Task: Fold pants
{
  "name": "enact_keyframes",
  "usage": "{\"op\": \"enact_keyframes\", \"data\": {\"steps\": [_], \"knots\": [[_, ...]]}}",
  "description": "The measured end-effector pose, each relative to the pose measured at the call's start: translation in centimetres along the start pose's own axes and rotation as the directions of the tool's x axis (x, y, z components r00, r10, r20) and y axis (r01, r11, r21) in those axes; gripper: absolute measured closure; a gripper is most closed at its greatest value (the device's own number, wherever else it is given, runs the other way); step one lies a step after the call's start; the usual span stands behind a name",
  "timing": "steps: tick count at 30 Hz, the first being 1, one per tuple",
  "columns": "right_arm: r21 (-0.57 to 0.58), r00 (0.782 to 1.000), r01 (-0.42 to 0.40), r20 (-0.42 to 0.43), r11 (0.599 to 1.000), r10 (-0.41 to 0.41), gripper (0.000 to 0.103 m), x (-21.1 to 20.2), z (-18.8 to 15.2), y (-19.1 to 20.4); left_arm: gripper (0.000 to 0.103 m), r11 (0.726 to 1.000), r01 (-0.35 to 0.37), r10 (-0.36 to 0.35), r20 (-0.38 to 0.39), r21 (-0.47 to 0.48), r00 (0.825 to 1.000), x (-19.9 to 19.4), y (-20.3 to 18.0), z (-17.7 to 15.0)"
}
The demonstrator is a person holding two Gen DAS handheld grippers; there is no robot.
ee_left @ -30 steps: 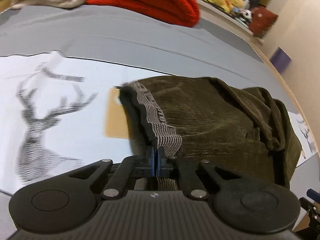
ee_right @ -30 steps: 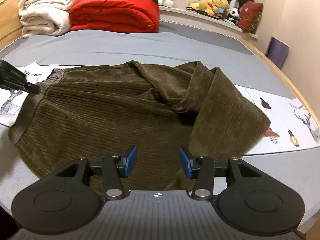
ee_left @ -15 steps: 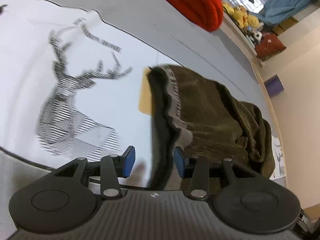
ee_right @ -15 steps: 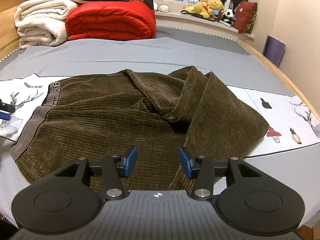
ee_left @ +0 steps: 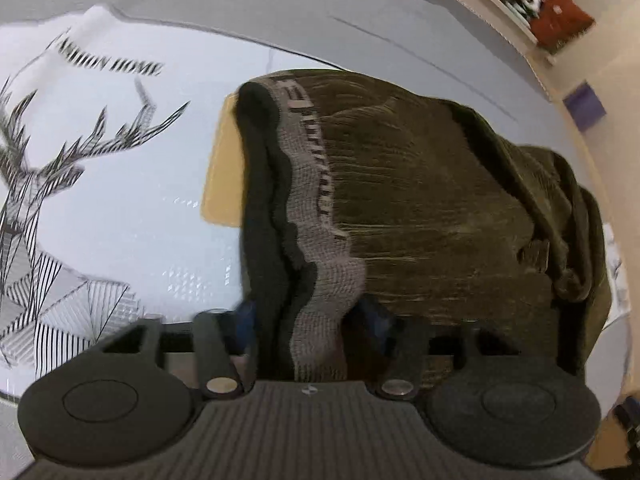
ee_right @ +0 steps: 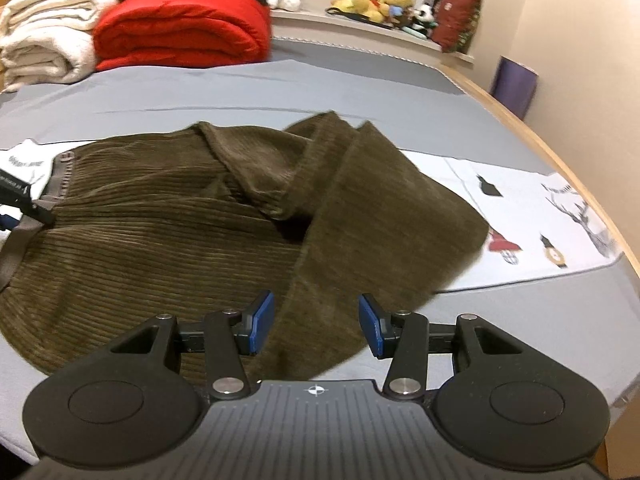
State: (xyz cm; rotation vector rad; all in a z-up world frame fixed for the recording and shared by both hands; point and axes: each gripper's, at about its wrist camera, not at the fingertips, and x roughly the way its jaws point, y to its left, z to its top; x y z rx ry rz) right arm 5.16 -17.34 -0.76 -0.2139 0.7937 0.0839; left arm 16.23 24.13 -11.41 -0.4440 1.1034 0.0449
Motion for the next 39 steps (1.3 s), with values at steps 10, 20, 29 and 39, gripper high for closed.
{"op": "enact_keyframes", "data": {"steps": [10, 20, 29, 39], "knots": [[0.091, 1.0, -0.007, -0.021, 0.996, 0.009, 0.054, 1.8, 1.4, 0.3, 0.085, 0.982, -0.185, 0.176, 0.143, 0.046, 0.974, -5.5, 1.8, -2.0], [0.088, 0.999, -0.022, -0.022, 0.996, 0.024, 0.045, 7.2, 5.7, 3.7, 0.083, 0.914, -0.405, 0.402, 0.19, -0.027, 0.896, -10.8, 7.2, -4.2], [0.106, 0.995, 0.069, -0.078, 0.992, -0.061, 0.036, 15.0, 11.3, 2.3, 0.064, 0.973, -0.219, 0.229, 0.38, -0.07, 0.896, -16.8, 0.3, -6.1], [-0.053, 0.993, -0.014, -0.117, 0.998, 0.007, 0.097, 15.4, 11.9, 0.2, 0.051, 0.97, -0.105, 0.058, 0.211, 0.219, 0.976, -9.8, -7.1, -8.0]]}}
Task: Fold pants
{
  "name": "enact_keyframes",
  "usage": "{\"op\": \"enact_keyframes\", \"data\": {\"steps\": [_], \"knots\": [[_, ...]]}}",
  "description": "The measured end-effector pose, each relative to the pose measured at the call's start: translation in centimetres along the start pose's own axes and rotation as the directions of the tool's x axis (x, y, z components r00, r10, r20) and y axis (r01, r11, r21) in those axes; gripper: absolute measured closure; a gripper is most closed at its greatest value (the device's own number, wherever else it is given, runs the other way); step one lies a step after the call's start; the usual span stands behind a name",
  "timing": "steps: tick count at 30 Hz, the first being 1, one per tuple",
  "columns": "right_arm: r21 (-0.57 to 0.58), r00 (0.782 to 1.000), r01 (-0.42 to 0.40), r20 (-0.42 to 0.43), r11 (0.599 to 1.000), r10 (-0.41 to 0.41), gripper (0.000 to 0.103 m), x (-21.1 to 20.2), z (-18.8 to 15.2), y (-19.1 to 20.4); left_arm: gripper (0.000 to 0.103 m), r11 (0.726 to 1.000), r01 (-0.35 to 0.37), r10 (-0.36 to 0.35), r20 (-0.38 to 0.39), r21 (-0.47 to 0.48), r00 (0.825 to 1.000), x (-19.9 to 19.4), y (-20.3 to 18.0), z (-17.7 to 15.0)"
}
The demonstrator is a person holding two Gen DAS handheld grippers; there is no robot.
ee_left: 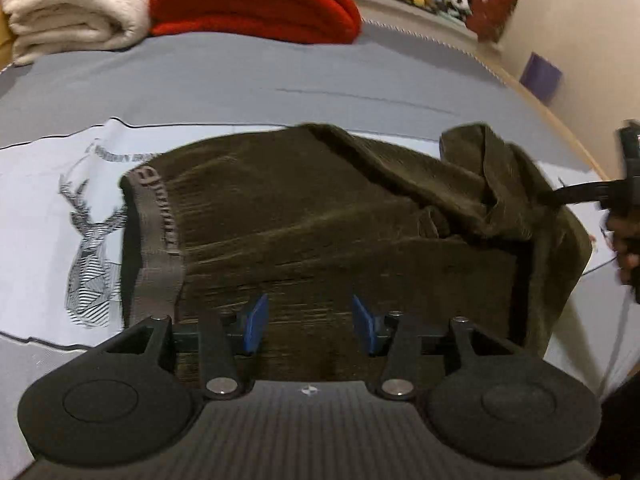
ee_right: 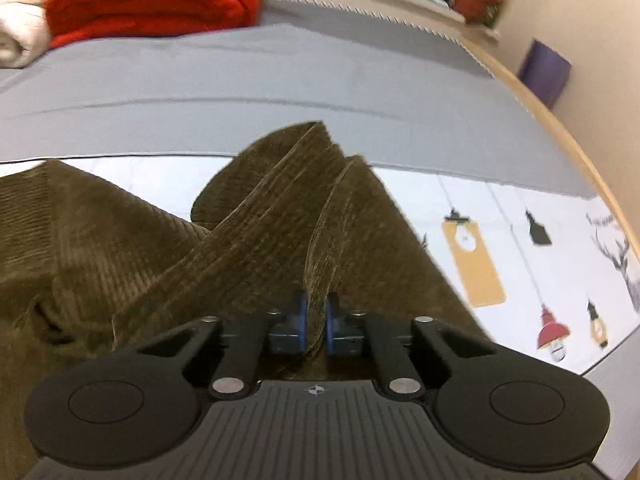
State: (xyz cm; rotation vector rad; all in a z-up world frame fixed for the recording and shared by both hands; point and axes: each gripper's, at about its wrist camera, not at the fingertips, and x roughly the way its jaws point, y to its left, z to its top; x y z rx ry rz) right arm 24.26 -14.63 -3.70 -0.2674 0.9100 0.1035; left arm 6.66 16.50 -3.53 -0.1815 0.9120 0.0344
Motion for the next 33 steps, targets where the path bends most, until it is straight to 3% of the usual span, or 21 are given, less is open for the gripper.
{"op": "enact_keyframes", "data": {"steps": [3, 5, 7, 10, 12, 14, 15, 17, 20, 22, 23, 24, 30, 33], "knots": [[-0.019, 0.999, -0.033, 0.036, 0.999, 0.033, 0.099, -2.5, -1.9, -3.5, 0.051, 1.0, 0.023, -0.024, -0.043, -0.011, 0.999, 1.3, -0.7, -0.2], [-0.008, 0.996, -0.083, 0.031, 0.997, 0.083, 0.1, -3.7, -3.9, -6.7, 0.038, 0.997, 0.056, -0.061, -0.089, -0.053, 0.994, 2.4, -0.4, -0.3], [-0.004, 0.992, -0.123, 0.003, 0.992, 0.123, 0.1, -4.5, -6.6, -9.6, 0.038, 0.992, 0.1, -0.111, -0.146, -0.079, 0.983, 3.1, -0.9, -0.6], [-0.017, 0.978, -0.178, -0.116, 0.984, 0.175, 0.1, -4.8, -10.1, -12.0, 0.038, 0.998, 0.062, -0.061, -0.206, 0.0, 0.977, 3.6, -2.7, -1.3], [-0.025, 0.949, -0.241, -0.215, 0.97, 0.23, 0.102, -4.6, -12.4, -13.0, 0.038, 0.998, 0.033, -0.019, -0.231, 0.056, 0.973, 4.3, -4.0, -1.7], [-0.073, 0.927, -0.252, -0.304, 0.965, 0.219, 0.103, -4.3, -14.4, -13.3, 0.038, 0.997, 0.024, -0.005, -0.248, 0.073, 0.969, 4.8, -4.7, -2.2], [-0.116, 0.928, -0.243, -0.316, 0.963, 0.196, 0.103, -4.4, -15.1, -13.5, 0.038, 0.997, 0.022, -0.003, -0.254, 0.072, 0.967, 5.0, -5.0, -2.2], [-0.105, 0.947, -0.221, -0.262, 0.97, 0.187, 0.102, -5.2, -14.9, -14.8, 0.037, 0.997, 0.008, 0.011, -0.265, 0.072, 0.964, 5.6, -5.2, -2.1], [0.069, 0.976, -0.209, -0.052, 0.976, 0.212, 0.097, -7.5, -12.5, -17.8, 0.037, 0.996, -0.024, 0.049, -0.292, 0.087, 0.955, 6.6, -5.3, -2.4], [0.111, 0.978, -0.202, 0.079, 0.973, 0.194, 0.08, -8.8, -11.2, -18.1, 0.037, 0.994, -0.044, 0.073, -0.319, 0.097, 0.945, 7.4, -5.2, -2.6], [0.107, 0.975, -0.194, 0.128, 0.975, 0.18, 0.066, -9.2, -10.4, -17.7, 0.037, 0.994, -0.05, 0.079, -0.333, 0.096, 0.94, 7.7, -5.0, -2.7], [0.091, 0.972, -0.192, 0.159, 0.977, 0.176, 0.06, -9.3, -9.7, -17.0, 0.038, 0.995, -0.051, 0.08, -0.349, 0.091, 0.934, 8.1, -4.9, -2.8], [-0.099, 0.966, -0.166, 0.183, 0.981, 0.182, 0.049, -6.6, -6.1, -10.2, 0.037, 0.99, -0.052, 0.095, -0.352, 0.128, 0.931, 8.6, -4.9, -3.3], [-0.15, 0.97, -0.14, 0.176, 0.979, 0.166, 0.048, -5.1, -4.4, -6.9, 0.035, 0.992, -0.052, 0.09, -0.352, 0.116, 0.932, 8.5, -4.7, -3.3]]}}
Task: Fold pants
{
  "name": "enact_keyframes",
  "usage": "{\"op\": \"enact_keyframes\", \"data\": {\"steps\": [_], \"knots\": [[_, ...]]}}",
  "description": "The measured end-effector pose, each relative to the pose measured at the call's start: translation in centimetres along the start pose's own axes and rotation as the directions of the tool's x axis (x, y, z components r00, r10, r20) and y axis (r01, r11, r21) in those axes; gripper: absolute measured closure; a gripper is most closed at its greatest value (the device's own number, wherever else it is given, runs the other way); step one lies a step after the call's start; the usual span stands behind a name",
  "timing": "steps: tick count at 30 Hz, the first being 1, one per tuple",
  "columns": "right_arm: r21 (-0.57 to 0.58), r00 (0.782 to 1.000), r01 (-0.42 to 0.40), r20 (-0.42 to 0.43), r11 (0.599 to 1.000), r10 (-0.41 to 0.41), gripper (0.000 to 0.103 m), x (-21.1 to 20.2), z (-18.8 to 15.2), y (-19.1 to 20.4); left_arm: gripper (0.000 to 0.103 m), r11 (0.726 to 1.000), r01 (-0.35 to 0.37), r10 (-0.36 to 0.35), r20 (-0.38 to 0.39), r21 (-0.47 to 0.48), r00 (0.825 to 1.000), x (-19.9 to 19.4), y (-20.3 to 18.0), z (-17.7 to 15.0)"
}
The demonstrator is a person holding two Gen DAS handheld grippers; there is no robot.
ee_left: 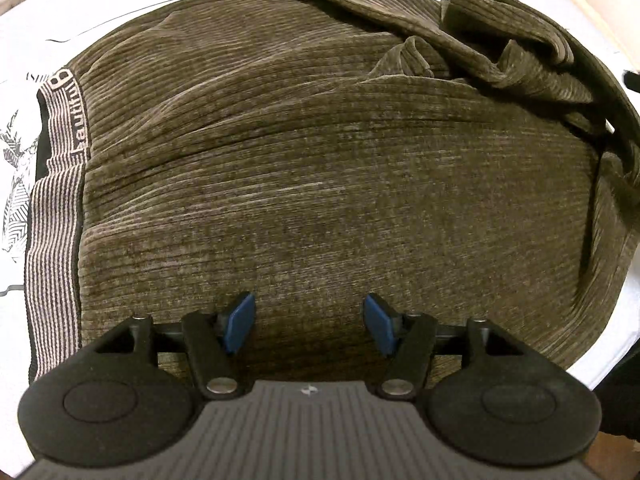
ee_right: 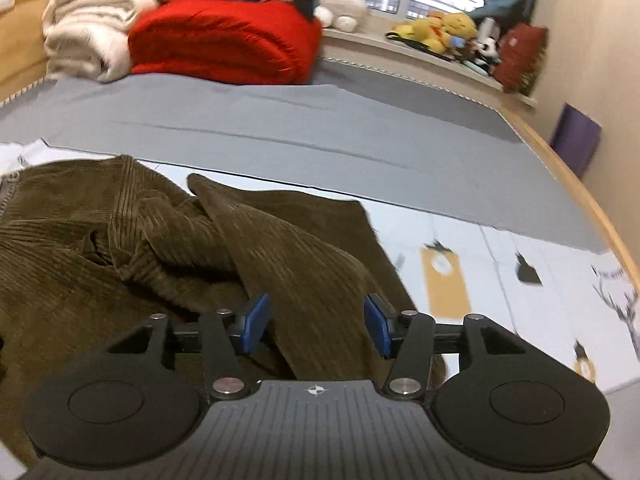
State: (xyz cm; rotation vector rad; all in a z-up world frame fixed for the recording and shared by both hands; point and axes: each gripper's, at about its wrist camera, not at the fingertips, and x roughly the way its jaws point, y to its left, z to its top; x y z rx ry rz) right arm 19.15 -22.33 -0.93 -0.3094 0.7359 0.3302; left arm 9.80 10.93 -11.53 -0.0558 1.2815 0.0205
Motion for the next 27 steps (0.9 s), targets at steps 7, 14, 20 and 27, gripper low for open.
{"op": "enact_keyframes", "data": {"steps": [7, 14, 20, 27], "knots": [[-0.143, 0.997, 0.053, -0.051, 0.988, -0.061, 0.051, 4.8, 1.5, 4.8, 0.03, 1.0, 0.012, -0.013, -0.01, -0.024, 1.0, 0.3, -0.2, 0.5], [0.039, 0.989, 0.147, -0.019, 0.988, -0.147, 0.093, 3.5, 2.2, -0.8, 0.023, 1.0, 0.0, 0.0, -0.013, 0.009, 1.0, 0.7, -0.7, 0.6], [0.359, 0.937, 0.34, -0.205, 0.869, -0.282, 0.094, -1.4, -4.2, -14.5, 0.023, 0.999, -0.038, 0.038, -0.012, 0.002, 0.999, 0.9, -1.2, 0.9], [0.579, 0.789, 0.492, -0.612, 0.65, -0.051, 0.094, -3.0, -17.3, -23.8, 0.023, 0.999, -0.045, 0.045, -0.008, 0.031, 0.999, 0.7, -2.2, 0.6]]}}
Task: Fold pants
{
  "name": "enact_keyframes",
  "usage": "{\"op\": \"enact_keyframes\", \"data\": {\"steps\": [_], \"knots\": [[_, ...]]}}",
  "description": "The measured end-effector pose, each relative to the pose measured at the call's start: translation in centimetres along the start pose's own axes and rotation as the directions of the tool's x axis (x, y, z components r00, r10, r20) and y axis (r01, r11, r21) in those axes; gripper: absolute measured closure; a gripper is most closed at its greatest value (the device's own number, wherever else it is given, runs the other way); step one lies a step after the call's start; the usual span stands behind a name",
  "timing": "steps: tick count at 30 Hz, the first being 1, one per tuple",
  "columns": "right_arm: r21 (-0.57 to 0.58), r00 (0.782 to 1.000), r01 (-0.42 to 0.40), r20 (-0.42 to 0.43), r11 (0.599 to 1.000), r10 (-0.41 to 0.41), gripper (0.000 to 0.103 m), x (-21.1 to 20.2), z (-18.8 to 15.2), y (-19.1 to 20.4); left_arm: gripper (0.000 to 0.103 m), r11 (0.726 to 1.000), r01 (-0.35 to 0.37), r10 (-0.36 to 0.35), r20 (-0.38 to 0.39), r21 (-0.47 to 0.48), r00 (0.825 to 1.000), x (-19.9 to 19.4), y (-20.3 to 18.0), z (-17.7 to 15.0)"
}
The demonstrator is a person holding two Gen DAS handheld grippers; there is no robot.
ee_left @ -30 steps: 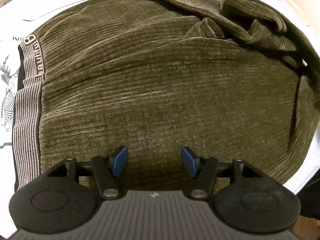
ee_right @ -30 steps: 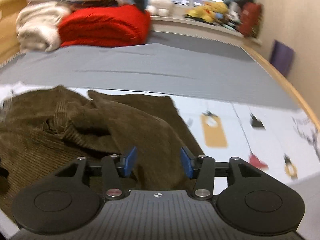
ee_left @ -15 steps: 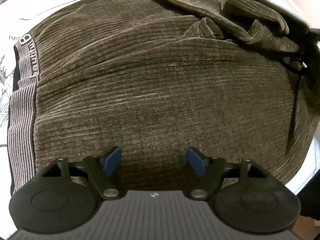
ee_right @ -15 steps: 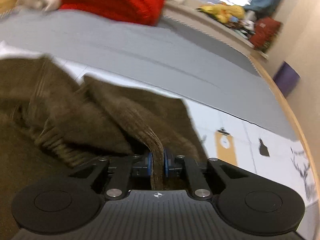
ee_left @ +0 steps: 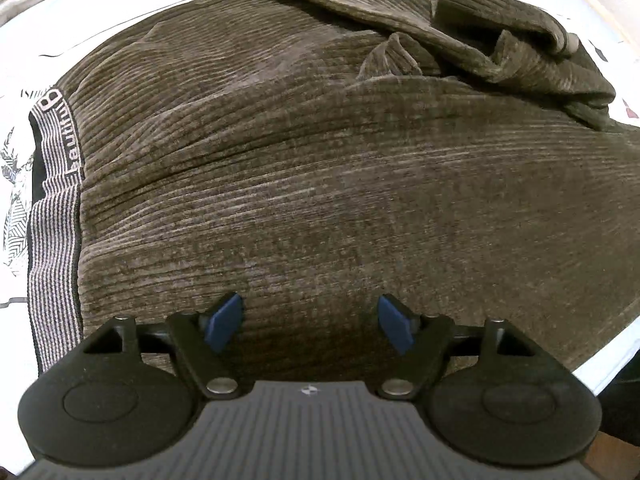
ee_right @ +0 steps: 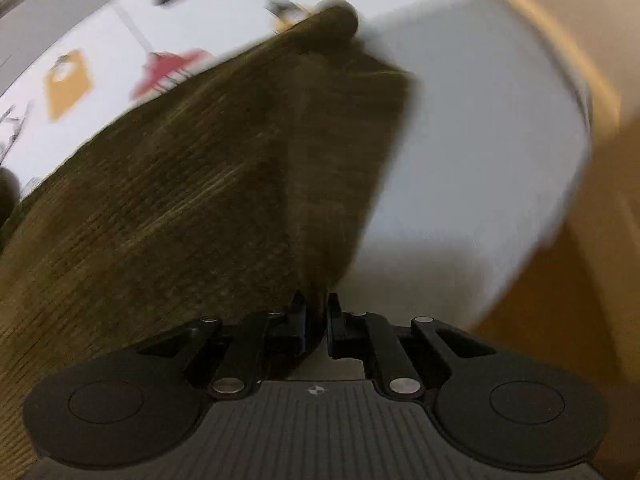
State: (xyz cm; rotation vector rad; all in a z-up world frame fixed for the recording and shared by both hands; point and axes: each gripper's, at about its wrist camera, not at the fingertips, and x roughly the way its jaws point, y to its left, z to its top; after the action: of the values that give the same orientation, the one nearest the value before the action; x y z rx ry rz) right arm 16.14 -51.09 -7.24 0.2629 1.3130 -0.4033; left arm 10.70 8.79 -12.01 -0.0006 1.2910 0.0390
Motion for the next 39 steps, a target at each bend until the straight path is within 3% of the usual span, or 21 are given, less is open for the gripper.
{"op": "enact_keyframes", "data": {"steps": [5, 9, 12, 16, 21, 25, 29, 32, 34, 39], "knots": [[0.128, 0.991, -0.096, 0.108, 0.987, 0.083, 0.087, -1.8, 0.3, -2.8, 0.021, 1.0, 0.002, -0.002, -0.003, -0.009, 1.0, 0.2, 0.2, 0.2], [0.271, 0.984, -0.113, 0.161, 0.956, 0.071, 0.062, -1.8, 1.7, -5.1, 0.02, 1.0, 0.007, -0.007, -0.003, -0.009, 1.0, 0.3, 0.5, 0.2], [0.38, 0.984, -0.145, 0.15, 0.914, 0.093, 0.062, -0.8, 1.7, -6.9, 0.02, 1.0, 0.014, -0.014, -0.002, -0.005, 1.0, 0.4, 0.6, 0.2], [0.388, 0.985, -0.133, 0.153, 0.912, 0.079, 0.062, -0.5, 2.3, -7.1, 0.019, 1.0, 0.025, -0.025, -0.003, -0.008, 1.0, 0.4, 0.8, 0.2], [0.379, 0.972, -0.115, 0.235, 0.918, 0.025, 0.059, -2.2, 2.6, -6.9, 0.018, 1.0, 0.021, -0.021, -0.005, -0.012, 1.0, 0.5, 0.7, 0.4], [0.384, 0.953, -0.149, 0.303, 0.911, 0.028, 0.051, -3.1, 2.6, -7.2, 0.017, 1.0, 0.01, -0.01, -0.006, -0.004, 1.0, 0.5, 0.3, 0.5], [0.387, 0.954, -0.153, 0.3, 0.909, 0.033, 0.049, -2.9, 2.5, -7.5, 0.017, 1.0, 0.012, -0.012, -0.006, -0.009, 1.0, 0.5, 0.3, 0.6], [0.417, 0.977, -0.094, 0.215, 0.904, 0.003, 0.053, -1.3, 2.3, -8.1, 0.017, 1.0, 0.015, -0.015, -0.005, -0.009, 1.0, 0.5, 0.3, 0.5], [0.438, 0.986, -0.064, 0.169, 0.897, -0.012, 0.087, -0.3, 2.1, -8.7, 0.017, 1.0, 0.018, -0.018, -0.004, -0.011, 1.0, 0.4, 0.5, 0.4], [0.444, 0.964, -0.083, 0.263, 0.892, -0.042, 0.096, -1.3, 2.3, -9.6, 0.017, 1.0, 0.028, -0.028, -0.007, -0.005, 1.0, 0.3, 0.6, 0.3]]}}
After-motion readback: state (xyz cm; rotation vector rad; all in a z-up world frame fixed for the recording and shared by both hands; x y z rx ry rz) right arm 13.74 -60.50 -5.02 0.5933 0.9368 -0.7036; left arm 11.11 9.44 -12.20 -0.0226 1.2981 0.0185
